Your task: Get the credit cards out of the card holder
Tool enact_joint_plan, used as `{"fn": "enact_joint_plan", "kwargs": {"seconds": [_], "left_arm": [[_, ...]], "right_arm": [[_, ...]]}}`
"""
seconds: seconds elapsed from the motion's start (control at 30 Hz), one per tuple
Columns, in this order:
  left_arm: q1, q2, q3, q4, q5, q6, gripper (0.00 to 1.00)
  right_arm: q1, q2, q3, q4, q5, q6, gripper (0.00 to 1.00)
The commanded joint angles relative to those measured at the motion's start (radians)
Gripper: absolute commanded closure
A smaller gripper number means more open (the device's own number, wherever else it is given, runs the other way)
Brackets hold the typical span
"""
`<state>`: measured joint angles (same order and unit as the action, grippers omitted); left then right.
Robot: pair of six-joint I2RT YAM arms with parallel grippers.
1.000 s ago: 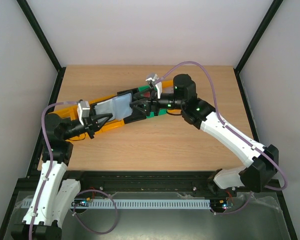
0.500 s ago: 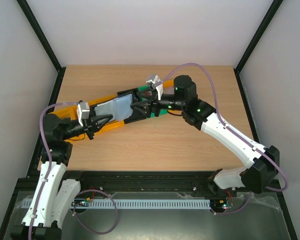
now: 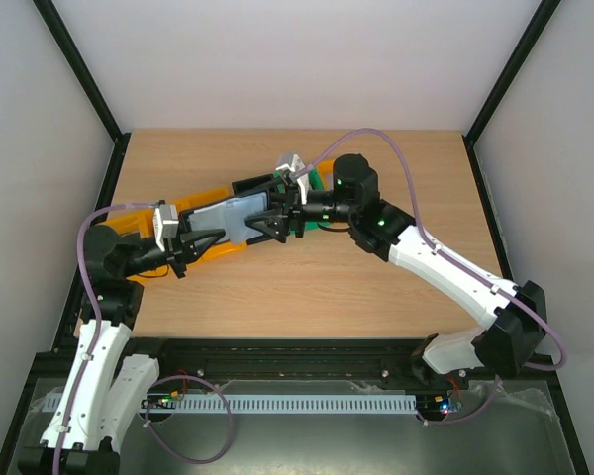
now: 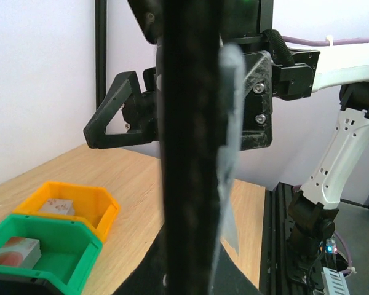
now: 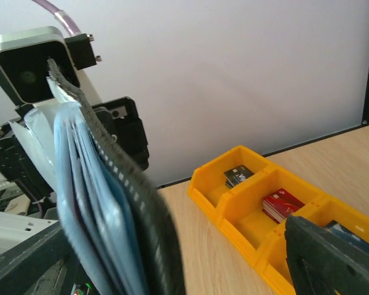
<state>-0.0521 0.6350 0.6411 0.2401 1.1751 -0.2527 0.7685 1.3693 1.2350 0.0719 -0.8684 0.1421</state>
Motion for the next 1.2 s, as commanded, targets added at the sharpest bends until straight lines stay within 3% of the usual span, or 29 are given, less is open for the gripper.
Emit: {"fn": "enact_joint_plan", "kwargs": {"seconds": [0.0, 0.17, 0.33, 0.37, 0.43, 0.5, 0.57, 0.67, 0.87, 0.93, 1.0, 1.07, 1.13, 1.17], "left_arm": [[-0.006, -0.004, 0.034, 0.038, 0.018, 0.021, 0.98], [-0.009, 0.003, 0.025, 0.061, 0.010, 0.006, 0.98], [-0.015, 0.007, 0.015, 0.057, -0.063, -0.007, 0.98], [-0.017, 0.007, 0.014, 0.041, -0.090, 0.002, 0.92], [-0.023, 0.005, 0.012, 0.020, -0.114, 0.011, 0.67], [-0.033, 0.002, 0.007, 0.010, -0.129, 0.009, 0.48], [-0.046, 0.002, 0.001, 0.005, -0.155, 0.003, 0.39], [-0.065, 0.011, -0.010, -0.006, -0.210, 0.010, 0.36], [-0.117, 0.060, -0.017, 0.028, -0.231, 0.027, 0.37], [-0.127, 0.067, -0.017, 0.028, -0.224, 0.032, 0.41], [-0.129, 0.068, -0.019, 0.032, -0.223, 0.029, 0.55], [-0.129, 0.065, -0.018, 0.034, -0.220, 0.030, 0.76], [-0.129, 0.060, -0.013, 0.025, -0.209, 0.034, 0.96], [-0.127, 0.056, -0.007, 0.017, -0.206, 0.032, 0.98]], "right_arm": [[0.022, 0.012, 0.002, 0.084, -0.031, 0.021, 0.13], [0.033, 0.020, 0.002, 0.114, -0.035, 0.063, 0.29], [0.035, 0.023, 0.003, 0.122, -0.037, 0.096, 0.67], [0.035, 0.022, 0.003, 0.122, -0.035, 0.101, 0.75], [0.035, 0.025, 0.006, 0.123, -0.024, 0.108, 0.90], [0.036, 0.030, 0.010, 0.123, -0.023, 0.116, 0.96], [0.038, 0.037, 0.020, 0.119, -0.028, 0.120, 0.97], [0.050, 0.046, 0.041, 0.113, -0.053, 0.119, 0.98], [0.081, 0.061, 0.081, 0.110, -0.075, 0.108, 0.98], [0.081, 0.060, 0.085, 0.114, -0.092, 0.108, 0.98], [0.081, 0.054, 0.084, 0.119, -0.109, 0.105, 0.97], [0.081, 0.046, 0.082, 0.124, -0.138, 0.104, 0.91], [0.077, 0.034, 0.080, 0.112, -0.159, 0.095, 0.77], [0.069, 0.023, 0.075, 0.104, -0.157, 0.084, 0.69]]}}
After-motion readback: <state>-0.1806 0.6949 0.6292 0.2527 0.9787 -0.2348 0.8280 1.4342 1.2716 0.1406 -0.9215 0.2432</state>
